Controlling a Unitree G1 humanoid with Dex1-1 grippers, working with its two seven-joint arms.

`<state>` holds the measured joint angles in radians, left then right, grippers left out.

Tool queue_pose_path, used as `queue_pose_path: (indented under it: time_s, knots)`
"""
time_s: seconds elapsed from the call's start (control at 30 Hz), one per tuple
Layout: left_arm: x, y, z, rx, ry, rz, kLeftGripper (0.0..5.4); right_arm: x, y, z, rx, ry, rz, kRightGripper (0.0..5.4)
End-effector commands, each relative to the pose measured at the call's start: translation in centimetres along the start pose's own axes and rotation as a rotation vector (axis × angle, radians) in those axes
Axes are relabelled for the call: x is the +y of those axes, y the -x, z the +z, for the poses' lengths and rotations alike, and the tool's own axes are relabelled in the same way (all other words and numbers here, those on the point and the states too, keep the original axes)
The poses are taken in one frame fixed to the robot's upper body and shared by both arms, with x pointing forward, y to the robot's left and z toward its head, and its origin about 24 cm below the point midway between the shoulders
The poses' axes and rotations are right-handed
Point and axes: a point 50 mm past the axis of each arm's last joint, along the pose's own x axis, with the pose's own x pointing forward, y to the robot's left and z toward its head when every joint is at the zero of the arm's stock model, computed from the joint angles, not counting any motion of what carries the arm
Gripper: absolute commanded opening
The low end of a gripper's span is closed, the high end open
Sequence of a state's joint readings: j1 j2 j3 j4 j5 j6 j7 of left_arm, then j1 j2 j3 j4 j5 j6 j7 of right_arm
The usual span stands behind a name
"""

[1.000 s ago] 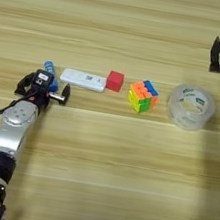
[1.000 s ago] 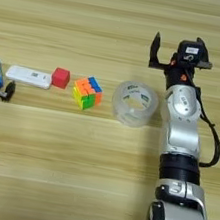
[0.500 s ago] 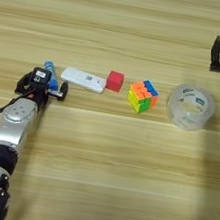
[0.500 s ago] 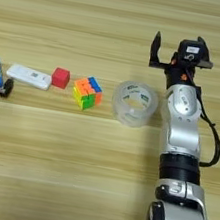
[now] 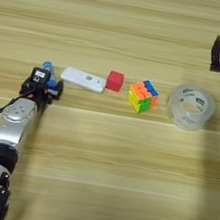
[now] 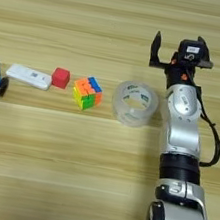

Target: Move the objects on the table

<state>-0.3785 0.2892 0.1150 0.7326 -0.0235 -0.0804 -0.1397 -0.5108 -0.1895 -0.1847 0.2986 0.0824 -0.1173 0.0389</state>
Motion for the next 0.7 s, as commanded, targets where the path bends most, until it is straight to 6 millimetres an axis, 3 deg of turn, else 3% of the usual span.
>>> queue_pose_path:
  time_s: [0.03, 0.6, 0.7]
  knots:
    - [0.1, 0.5, -1.67, 0.076, -0.009, -0.001, 3.16, 0.3, -0.45, 0.73, -0.023, -0.01, 0.0, 5.4]
    - [0.12, 0.57, -1.68, 0.073, -0.004, -0.005, 1.4, 0.31, -0.39, 0.71, -0.023, -0.009, 0.0, 5.4]
    - [0.15, 0.57, -1.66, 0.071, -0.001, -0.006, 1.36, 0.35, -0.4, 0.72, -0.023, -0.009, 0.0, 5.4]
